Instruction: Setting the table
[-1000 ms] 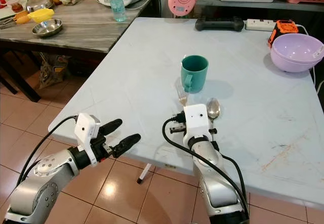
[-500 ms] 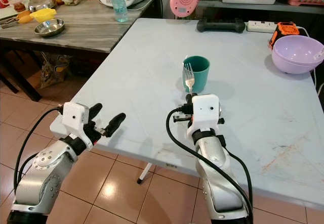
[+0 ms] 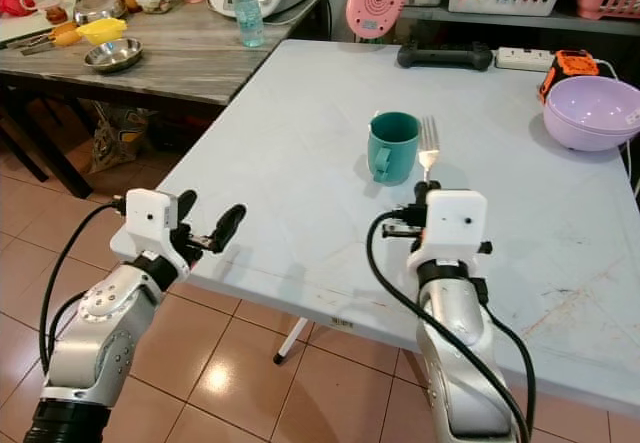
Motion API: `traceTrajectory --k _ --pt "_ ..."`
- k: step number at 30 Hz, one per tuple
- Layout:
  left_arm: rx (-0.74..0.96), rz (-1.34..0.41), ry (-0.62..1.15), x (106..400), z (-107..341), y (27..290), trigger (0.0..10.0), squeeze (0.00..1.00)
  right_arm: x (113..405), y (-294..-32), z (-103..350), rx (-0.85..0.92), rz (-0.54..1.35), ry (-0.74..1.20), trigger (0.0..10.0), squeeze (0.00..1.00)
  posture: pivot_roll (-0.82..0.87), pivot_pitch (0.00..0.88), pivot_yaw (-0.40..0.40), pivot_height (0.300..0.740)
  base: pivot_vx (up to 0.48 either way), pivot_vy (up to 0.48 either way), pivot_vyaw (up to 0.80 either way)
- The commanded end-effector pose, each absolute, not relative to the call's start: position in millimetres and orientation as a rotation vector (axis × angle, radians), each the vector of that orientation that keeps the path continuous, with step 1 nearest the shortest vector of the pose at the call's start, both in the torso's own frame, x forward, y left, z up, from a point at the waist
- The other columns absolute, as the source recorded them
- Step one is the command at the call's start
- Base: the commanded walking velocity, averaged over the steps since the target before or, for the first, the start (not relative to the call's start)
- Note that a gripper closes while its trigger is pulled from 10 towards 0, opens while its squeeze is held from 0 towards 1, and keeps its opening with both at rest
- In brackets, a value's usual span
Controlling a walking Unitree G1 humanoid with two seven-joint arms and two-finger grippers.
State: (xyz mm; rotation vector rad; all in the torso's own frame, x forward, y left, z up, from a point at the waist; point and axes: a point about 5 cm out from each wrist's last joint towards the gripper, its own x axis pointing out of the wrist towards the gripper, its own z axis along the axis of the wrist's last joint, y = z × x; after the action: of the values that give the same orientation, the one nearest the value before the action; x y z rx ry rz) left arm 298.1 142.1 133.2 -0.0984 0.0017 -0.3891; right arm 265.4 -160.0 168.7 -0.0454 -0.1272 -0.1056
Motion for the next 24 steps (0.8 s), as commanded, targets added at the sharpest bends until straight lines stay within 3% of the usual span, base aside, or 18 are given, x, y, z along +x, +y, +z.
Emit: traceTrajectory --k 1,15,24 --pt "-0.088 -0.366 0.001 300.1 132.7 145.3 10.0 0.0 263.0 -160.8 170.3 -0.024 -0.119 -0.124 10.0 0.0 -0.16 0.037 0.106 0.74 0.0 0.0 -0.46" --pt "-0.102 -0.335 0.002 305.7 132.0 146.1 10.0 0.0 261.3 -160.0 168.0 -0.021 -0.118 -0.11 10.0 0.0 -0.17 0.038 0.101 0.74 0.0 0.0 -0.66" --pt "-0.089 -0.351 -0.003 305.3 130.3 144.2 10.0 0.0 262.9 -157.4 167.1 -0.002 -0.113 -0.099 10.0 0.0 -0.17 0.035 0.095 0.74 0.0 0.29 0.0"
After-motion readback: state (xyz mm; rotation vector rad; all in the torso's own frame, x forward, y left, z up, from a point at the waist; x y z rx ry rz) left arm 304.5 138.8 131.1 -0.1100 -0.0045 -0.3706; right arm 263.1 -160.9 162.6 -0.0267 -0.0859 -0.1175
